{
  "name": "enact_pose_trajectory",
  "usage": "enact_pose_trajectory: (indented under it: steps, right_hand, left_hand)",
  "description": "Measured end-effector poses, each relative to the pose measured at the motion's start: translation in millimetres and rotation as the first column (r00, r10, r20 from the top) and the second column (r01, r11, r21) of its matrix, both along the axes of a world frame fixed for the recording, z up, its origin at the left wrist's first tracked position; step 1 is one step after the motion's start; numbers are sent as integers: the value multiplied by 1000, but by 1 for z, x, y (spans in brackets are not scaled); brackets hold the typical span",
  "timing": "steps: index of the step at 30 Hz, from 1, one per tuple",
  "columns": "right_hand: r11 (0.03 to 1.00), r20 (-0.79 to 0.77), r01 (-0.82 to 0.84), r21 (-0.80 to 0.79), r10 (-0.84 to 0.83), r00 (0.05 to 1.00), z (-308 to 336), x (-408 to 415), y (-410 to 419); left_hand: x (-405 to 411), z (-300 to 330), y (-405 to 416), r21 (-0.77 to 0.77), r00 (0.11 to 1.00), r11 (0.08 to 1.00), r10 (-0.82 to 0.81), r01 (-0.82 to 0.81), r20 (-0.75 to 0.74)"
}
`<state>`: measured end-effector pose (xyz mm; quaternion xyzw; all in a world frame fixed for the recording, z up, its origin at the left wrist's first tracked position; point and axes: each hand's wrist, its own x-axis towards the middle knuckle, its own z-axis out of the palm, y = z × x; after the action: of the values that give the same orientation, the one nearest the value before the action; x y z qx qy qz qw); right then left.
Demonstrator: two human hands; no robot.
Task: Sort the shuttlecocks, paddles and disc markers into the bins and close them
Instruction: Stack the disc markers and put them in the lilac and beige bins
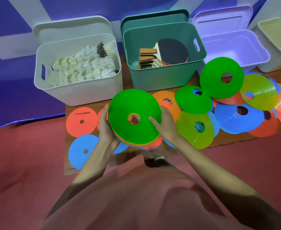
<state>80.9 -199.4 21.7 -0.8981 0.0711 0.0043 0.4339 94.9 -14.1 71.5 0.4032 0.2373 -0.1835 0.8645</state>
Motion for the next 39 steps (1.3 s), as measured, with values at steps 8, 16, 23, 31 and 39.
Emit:
enact_pose_trajectory:
  steps: [8, 16, 23, 31, 39]
  right_hand:
    - [991, 47, 34, 131, -40, 998, 8, -3, -45]
    - [908, 113, 368, -200, -352, 929, -7, 29, -189]
    - [882, -57, 223, -416, -270, 961, -12, 56, -244]
    - [883, 58, 283, -374, -282, 958, 0, 76, -253]
    - [971, 199, 241, 13, -238, 951, 48, 26, -205]
  left_hand:
    - [4, 8, -34, 42, 998, 998, -49, 47, 48]
    - [20, 14, -79, 34, 994, 997, -73, 70, 87]
    - [20, 12, -117, 56, 994, 996, -68, 63, 89]
    - [19, 5, -142, 135, 996, 991, 2, -14, 86]
    - [21, -1, -151, 158, 993, 985, 50, -67, 110]
